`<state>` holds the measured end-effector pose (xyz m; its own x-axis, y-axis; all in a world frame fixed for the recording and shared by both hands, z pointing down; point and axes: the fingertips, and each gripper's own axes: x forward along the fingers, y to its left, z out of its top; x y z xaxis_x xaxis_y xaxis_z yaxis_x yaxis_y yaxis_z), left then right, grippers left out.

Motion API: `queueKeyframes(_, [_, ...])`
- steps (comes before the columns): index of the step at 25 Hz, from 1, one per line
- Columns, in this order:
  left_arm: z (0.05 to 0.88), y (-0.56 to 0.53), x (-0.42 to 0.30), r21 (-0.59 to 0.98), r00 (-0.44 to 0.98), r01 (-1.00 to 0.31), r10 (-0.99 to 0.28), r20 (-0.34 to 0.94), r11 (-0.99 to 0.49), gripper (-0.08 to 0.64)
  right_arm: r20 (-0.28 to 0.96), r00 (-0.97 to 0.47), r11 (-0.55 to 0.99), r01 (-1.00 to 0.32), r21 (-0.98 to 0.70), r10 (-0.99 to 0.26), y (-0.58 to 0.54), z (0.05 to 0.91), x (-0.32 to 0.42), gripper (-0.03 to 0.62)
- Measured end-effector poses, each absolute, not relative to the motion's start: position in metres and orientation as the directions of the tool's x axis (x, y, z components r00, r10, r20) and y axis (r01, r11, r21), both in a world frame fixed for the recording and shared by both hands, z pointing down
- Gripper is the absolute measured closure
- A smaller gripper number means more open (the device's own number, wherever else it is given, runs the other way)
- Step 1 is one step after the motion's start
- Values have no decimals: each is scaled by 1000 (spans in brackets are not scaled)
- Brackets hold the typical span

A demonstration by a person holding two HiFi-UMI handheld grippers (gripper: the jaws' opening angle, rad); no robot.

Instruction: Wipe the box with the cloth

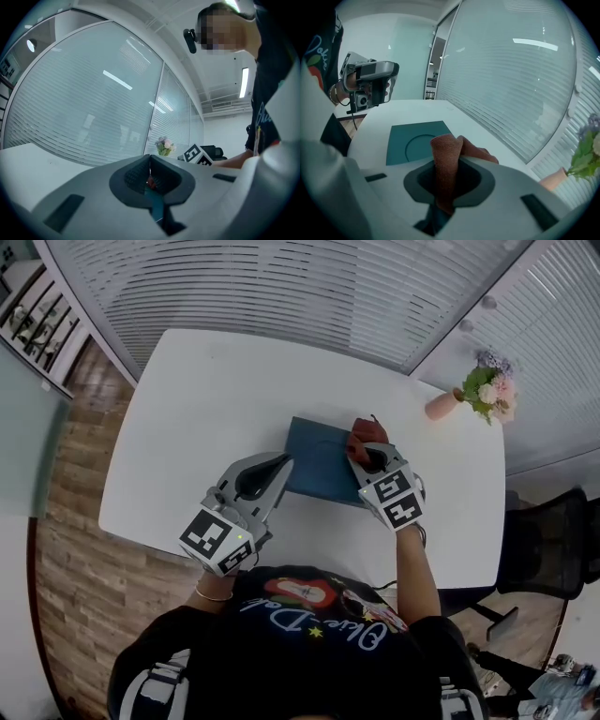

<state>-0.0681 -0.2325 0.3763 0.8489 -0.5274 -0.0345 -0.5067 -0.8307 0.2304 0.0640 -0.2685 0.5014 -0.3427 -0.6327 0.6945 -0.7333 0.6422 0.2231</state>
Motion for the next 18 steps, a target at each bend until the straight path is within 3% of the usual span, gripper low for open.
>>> queueKeyframes(18, [378, -233, -64, 233, 854, -500, -520, -30, -834, 555, 662, -272, 482, -862, 154, -698, -255, 499, 130, 550])
